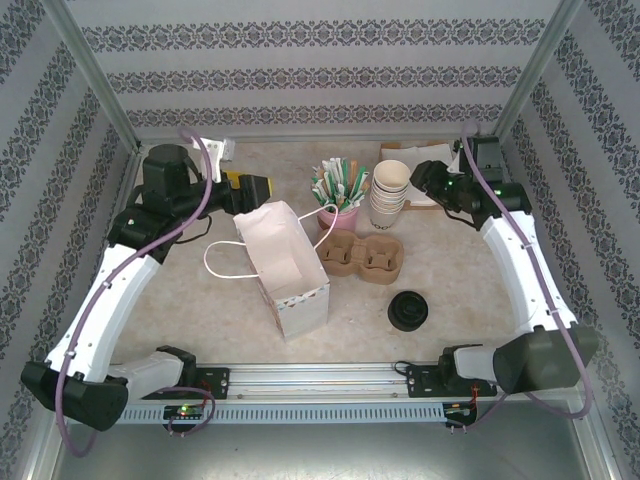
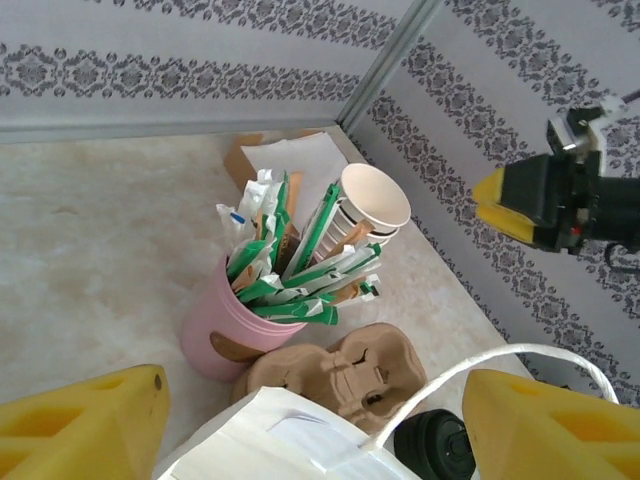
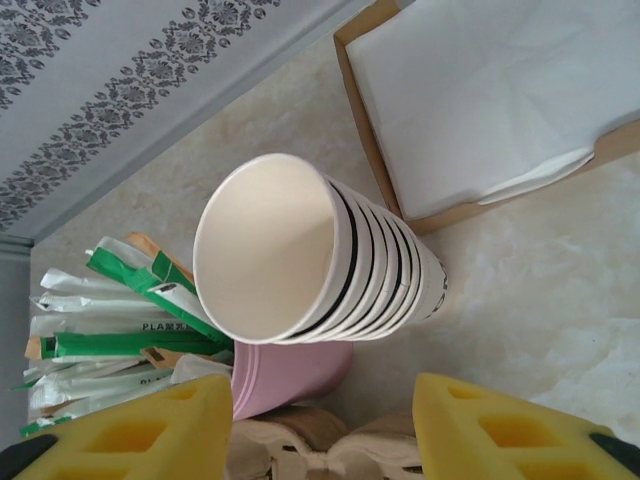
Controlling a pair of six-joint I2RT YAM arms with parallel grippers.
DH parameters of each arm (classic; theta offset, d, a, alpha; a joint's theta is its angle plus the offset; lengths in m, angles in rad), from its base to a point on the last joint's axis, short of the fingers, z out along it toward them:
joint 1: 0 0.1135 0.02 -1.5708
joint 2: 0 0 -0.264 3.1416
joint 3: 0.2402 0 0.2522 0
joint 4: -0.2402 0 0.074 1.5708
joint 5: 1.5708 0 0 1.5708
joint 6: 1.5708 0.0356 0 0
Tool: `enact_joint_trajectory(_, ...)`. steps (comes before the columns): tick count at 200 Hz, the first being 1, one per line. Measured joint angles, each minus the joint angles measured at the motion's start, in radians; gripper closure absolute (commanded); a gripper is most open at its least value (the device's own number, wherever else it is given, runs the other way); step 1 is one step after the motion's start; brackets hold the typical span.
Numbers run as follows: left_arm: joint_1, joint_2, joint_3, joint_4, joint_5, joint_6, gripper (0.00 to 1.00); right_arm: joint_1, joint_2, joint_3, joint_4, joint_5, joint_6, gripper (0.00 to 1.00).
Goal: Pack the takeout coffee
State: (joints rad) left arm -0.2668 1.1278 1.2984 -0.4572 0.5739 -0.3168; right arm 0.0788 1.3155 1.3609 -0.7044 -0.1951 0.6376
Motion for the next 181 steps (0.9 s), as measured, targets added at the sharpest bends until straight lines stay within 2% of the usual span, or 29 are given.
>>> enact_joint_trajectory(49, 0.000, -0.147, -0.172, 0.183, 0.041, -0.025, 0.28, 0.080, 0.108, 0.068, -0.003, 0.074, 0.048, 0.54)
enact_joint_trajectory(74, 0.000, -0.162, -0.227, 0.271, 0.089, -0.058, 0.29, 0.100, 0.154, 0.105, -0.004, 0.106, 0.064, 0.55)
enact_joint_trajectory(174, 0.000, -0.154, -0.229, 0.314, 0.113, -0.086, 0.26, 0.100, 0.243, 0.126, -0.003, 0.154, 0.093, 0.56)
enact_joint_trajectory(181, 0.000, -0.154, -0.229, 0.316, 0.115, -0.088, 0.26, 0.101, 0.248, 0.127, -0.003, 0.156, 0.093, 0.59)
